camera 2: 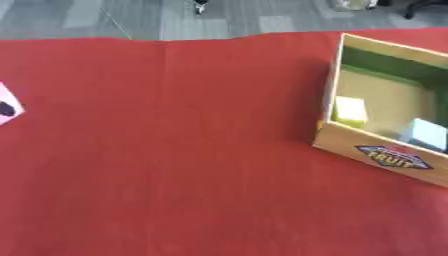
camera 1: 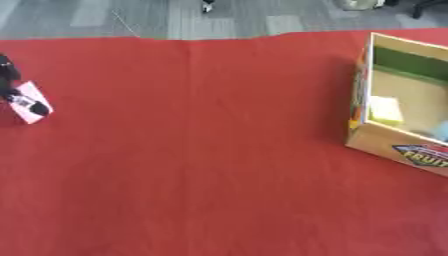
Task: Pick up the objects with one hand, pass them to the other hand, and then place them into the box on the other side of the table.
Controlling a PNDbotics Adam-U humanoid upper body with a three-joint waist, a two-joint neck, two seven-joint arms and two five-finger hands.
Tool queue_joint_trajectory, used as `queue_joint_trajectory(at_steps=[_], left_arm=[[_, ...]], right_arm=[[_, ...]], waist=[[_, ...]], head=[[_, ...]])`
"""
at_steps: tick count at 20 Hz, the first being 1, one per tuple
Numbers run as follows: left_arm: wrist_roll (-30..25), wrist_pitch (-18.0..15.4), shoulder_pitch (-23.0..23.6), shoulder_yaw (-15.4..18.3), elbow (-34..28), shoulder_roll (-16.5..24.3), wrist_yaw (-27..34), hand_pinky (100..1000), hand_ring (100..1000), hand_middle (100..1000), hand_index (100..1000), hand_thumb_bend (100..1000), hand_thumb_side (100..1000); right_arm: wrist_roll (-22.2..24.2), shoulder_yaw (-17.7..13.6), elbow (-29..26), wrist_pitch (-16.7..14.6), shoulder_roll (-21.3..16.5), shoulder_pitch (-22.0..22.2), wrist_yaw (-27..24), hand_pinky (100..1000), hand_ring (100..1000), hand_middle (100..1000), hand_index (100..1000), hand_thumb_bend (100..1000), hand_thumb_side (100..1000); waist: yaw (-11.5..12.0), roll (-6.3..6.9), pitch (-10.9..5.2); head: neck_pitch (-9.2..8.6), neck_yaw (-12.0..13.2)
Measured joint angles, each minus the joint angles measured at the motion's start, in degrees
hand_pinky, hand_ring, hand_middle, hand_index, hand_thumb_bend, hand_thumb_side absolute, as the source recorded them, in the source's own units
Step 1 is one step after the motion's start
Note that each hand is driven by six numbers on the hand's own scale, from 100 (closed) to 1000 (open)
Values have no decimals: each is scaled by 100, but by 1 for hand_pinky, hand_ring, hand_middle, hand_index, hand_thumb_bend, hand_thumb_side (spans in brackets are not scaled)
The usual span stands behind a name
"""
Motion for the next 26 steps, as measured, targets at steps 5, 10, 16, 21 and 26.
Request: queue_joint_trajectory(at_steps=[5,10,16,21,26], left_arm=[[3,37,60,44,0,37,23,833,856,787,814,804,243],[86,121,108,70,22,78,27,832,855,785,813,777,248],[171,206,149,124,50,83,52,829,848,775,808,734,262],[260,277,157,138,75,84,104,826,845,771,781,695,252],[318,307,188,162,107,84,152,823,843,768,754,687,225]], right_arm=[[16,0,0,16,56,-1,31,965,1000,903,1000,100,470],[28,0,0,25,123,-2,72,965,1000,903,1000,100,470],[49,0,0,47,186,-2,156,966,1000,902,1000,100,470],[52,0,0,51,231,-6,187,967,1000,903,1000,100,470],[61,0,0,65,246,-18,213,967,1000,903,1000,100,470]], waist=[[-14,-13,6],[-29,-37,34],[-42,-38,49],[-62,-40,76],[-69,-40,103]], head=[[0,29],[-4,97],[-7,118],[-47,145],[-58,154]])
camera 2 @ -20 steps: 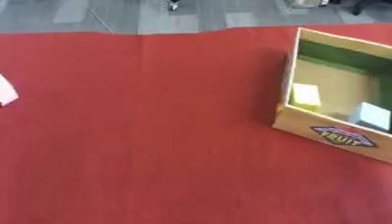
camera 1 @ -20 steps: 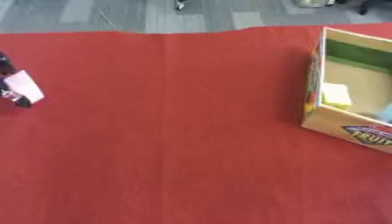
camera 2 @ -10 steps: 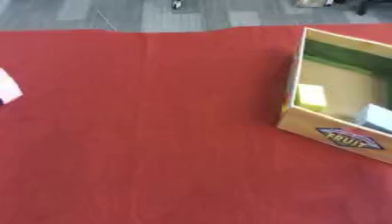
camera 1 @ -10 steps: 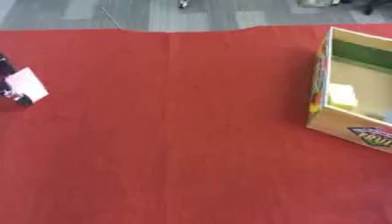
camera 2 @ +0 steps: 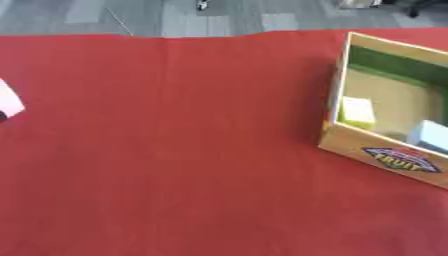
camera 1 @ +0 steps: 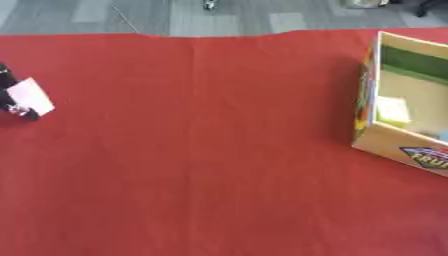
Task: Pick up the objects with one hand, pass them to the other hand, and then place them into the box on the other side of the table.
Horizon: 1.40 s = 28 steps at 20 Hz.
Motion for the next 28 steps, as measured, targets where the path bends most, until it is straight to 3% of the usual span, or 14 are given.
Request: queue_joint_trajectory(at_steps=[7,11,19,22,26,28], left_arm=[[39,26,26,2,2,0,4,816,837,761,718,635,156],[53,39,45,3,3,0,4,813,828,748,697,561,125],[152,97,60,3,3,0,68,809,819,738,684,529,178],[187,131,60,3,6,0,70,805,816,732,671,505,149],[221,170,60,3,38,0,52,807,817,733,679,566,208],[223,173,60,3,40,0,47,805,814,728,675,535,207]], right_arm=[[12,0,0,26,42,-37,36,968,1000,903,1000,100,470],[19,0,0,36,82,-38,53,968,1000,903,1000,100,470],[31,0,0,47,83,-39,54,968,1000,902,1000,100,470],[35,0,0,53,87,-39,58,969,1000,902,1000,100,470],[39,-1,0,82,122,-41,90,969,1000,902,1000,100,470],[42,-1,0,89,141,-44,101,970,1000,902,1000,100,470]], waist=[[-5,0,17],[-9,-1,31],[-9,-18,36],[-19,-18,36],[-41,-12,41],[-47,-8,49]], head=[[-18,15],[-43,22],[-43,33],[-44,38],[-46,39],[-46,39]])
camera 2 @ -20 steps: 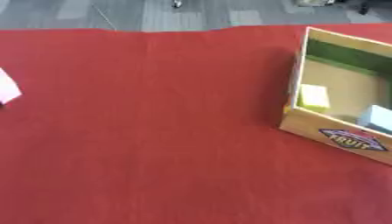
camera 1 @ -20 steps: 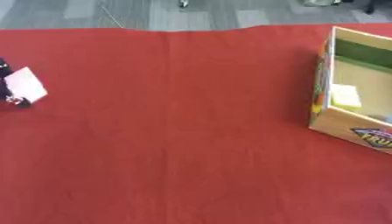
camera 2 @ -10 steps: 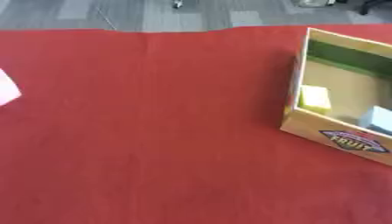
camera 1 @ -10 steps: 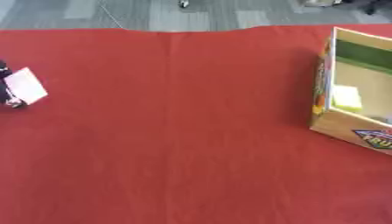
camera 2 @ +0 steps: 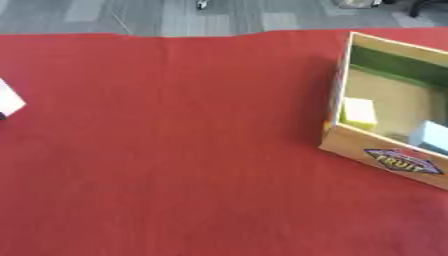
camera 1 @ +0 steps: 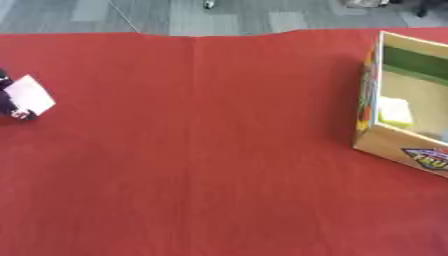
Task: Pick up the objects with one hand, pass them to the other hand, and then place them into the box on the other side of the table.
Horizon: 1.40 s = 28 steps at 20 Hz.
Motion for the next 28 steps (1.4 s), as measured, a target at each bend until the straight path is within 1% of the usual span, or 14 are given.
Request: queue_joint_trajectory(at_steps=[1,3,4,5,7,8,12,14,19,23,24,28], left_arm=[[5,5,0,0,0,0,0,805,814,728,675,532,211],[16,15,-1,1,2,-1,0,805,812,725,666,495,189],[25,24,-2,2,3,-1,0,803,810,722,659,467,154],[36,35,-4,2,3,-1,0,802,810,722,659,465,153],[57,56,-13,2,12,-4,-1,800,806,715,650,423,120],[67,66,-23,2,21,-5,-3,797,801,709,645,384,100],[115,126,-36,2,36,-7,-30,793,788,692,636,308,100],[133,159,-36,2,47,-8,-50,790,783,686,625,284,100],[174,218,-38,2,66,-9,-54,785,768,669,609,244,100],[221,250,-38,2,66,-9,-62,771,749,644,583,262,100],[250,255,-38,2,64,-9,-76,769,744,639,580,254,100],[374,258,-31,1,-53,-2,-47,766,719,612,562,199,100]], right_arm=[[4,0,0,6,1,-4,2,970,1000,902,1000,100,470],[13,0,0,18,11,-35,5,970,1000,902,1000,100,470],[14,-1,0,26,23,-42,12,970,1000,902,1000,100,470],[11,-1,0,33,36,-42,22,970,1000,902,1000,100,470],[2,-2,0,45,44,-43,44,970,1000,902,1000,100,470],[0,-2,0,49,44,-43,48,970,1000,902,1000,100,470],[2,-4,0,57,55,-43,55,970,1000,902,1000,100,470],[4,-8,0,65,59,-43,66,970,1000,901,1000,100,470],[6,-32,0,86,82,-41,95,970,1000,900,1000,100,470],[4,-33,0,87,89,-25,95,970,1000,900,1000,100,470],[4,-33,0,87,89,-3,95,970,1000,900,1000,100,470],[-14,-34,0,60,87,86,78,970,1000,898,1000,100,470]], waist=[[-4,5,6],[-21,10,13],[-27,10,17],[-28,10,20],[-31,10,21],[-33,10,22],[-37,11,22],[-37,11,22],[-38,13,22],[-32,10,19],[-24,9,15],[47,-12,-85]], head=[[-1,1],[-3,2],[-4,2],[-4,2],[-4,3],[-4,3],[-15,3],[-20,2],[-20,-6],[-17,-22],[-12,-29],[14,-104]])
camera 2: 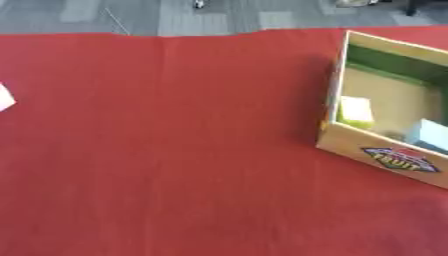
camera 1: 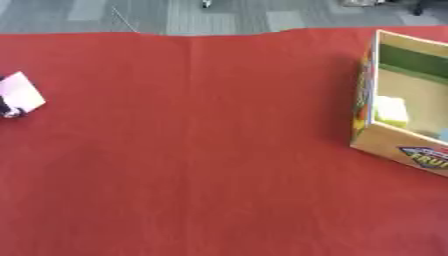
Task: Pick up the objects with one hand, pass them to the other hand, and then place them into the box on the other side of the table.
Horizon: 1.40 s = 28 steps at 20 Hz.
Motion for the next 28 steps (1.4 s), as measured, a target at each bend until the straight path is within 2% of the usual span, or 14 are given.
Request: queue_joint_trajectory(at_steps=[7,8,9,16,21,28], left_arm=[[112,-76,222,-129,-615,150,525,757,701,597,546,172,100],[111,-89,262,-174,-724,172,596,757,701,597,546,173,100],[104,-96,305,-218,-826,199,652,756,699,596,546,172,100],[64,-167,609,-469,-1568,228,1057,746,678,579,544,106,100],[363,-127,978,-535,-2244,232,1655,734,633,545,544,100,122],[1101,55,1568,-571,-3289,232,2651,727,605,521,542,100,166]], right_arm=[[-42,-2,0,-82,-154,199,-208,970,1000,897,1000,100,470],[-43,-2,0,-92,-178,231,-245,969,1000,897,1000,100,538],[-46,-3,0,-103,-205,250,-283,969,1000,897,1000,100,470],[-45,-10,0,-168,-410,431,-524,969,1000,897,1000,100,470],[-46,-35,0,-251,-555,534,-693,969,1000,897,1000,100,470],[-12,-31,0,-431,-686,582,-852,967,1000,896,1000,100,470]], waist=[[113,-12,-270],[133,-12,-300],[147,-13,-330],[246,-13,-596],[293,-24,-696],[277,-97,-705]], head=[[81,-56],[93,-57],[94,-56],[97,-35],[201,-166],[367,-507]])
